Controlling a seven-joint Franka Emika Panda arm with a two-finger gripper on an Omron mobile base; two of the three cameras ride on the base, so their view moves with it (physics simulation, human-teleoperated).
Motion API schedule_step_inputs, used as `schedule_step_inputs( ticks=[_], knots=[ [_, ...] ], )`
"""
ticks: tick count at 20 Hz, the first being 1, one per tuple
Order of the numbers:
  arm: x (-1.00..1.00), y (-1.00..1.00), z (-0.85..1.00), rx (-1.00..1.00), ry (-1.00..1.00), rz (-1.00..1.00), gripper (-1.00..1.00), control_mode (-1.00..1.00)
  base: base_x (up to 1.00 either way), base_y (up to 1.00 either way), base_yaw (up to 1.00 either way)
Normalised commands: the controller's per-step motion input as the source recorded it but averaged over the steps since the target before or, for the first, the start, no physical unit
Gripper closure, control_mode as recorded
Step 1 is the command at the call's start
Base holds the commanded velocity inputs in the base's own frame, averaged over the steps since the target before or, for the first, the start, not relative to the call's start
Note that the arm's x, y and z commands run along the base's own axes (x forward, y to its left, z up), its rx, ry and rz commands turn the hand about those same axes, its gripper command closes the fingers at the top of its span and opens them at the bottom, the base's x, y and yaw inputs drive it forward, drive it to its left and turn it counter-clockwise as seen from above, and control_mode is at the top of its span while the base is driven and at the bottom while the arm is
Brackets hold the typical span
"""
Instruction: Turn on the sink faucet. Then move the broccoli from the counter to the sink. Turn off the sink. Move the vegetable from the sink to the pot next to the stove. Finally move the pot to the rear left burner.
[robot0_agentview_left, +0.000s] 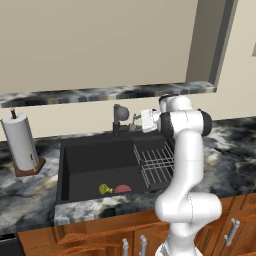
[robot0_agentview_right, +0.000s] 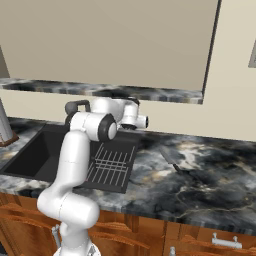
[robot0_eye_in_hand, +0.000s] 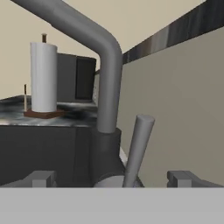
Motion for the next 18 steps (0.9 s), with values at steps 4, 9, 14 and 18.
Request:
schedule_step_inputs(
  ticks=[4,9,14,18],
  knots=[
    [-0.01,-0.4,-0.02,0.02,-0.01,0.0,-1.0,-1.0,0.0,0.0,0.0],
    [-0.29,-0.22,0.0,0.02,0.0,0.0,-1.0,-1.0,0.0,0.0,0.0],
    [-0.77,0.0,0.03,0.02,-0.02,-0.04,-1.0,-1.0,0.0,0.0,0.0],
    [-0.84,0.03,0.08,0.0,-0.02,-0.03,-1.0,-1.0,0.0,0.0,0.0]
  ],
)
